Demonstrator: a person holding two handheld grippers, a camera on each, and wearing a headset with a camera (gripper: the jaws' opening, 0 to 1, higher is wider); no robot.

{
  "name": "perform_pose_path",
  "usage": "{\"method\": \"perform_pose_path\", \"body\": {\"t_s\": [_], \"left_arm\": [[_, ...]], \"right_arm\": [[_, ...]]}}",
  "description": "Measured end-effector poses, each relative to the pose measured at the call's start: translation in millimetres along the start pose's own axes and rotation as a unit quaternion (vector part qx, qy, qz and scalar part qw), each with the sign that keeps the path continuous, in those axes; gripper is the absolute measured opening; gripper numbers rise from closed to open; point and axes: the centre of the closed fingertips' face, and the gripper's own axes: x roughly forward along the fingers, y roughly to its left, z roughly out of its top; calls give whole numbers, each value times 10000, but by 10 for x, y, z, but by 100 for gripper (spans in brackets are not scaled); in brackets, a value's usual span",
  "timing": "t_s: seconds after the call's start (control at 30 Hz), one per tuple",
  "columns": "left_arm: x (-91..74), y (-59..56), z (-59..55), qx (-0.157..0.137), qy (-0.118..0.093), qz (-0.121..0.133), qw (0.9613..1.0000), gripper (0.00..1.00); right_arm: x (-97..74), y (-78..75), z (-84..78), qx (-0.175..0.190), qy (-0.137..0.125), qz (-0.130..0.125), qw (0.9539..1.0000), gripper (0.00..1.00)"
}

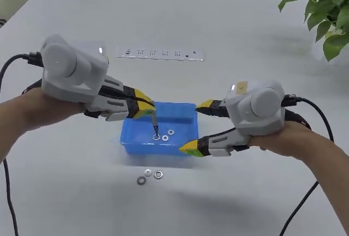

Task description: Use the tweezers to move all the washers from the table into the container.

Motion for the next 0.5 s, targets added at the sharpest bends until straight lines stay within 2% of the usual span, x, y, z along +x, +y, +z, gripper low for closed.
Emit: {"method": "perform_pose_path", "body": {"t_s": [0.23,0.5], "left_arm": [[-64,-85,35,14,18,-33,10000,5],[-113,-196,65,35,11,-118,9999,5]], "right_arm": [[-93,58,-36,171,-81,-141,9997,72],[-166,183,-132,292,-91,-185,9994,82]]}}
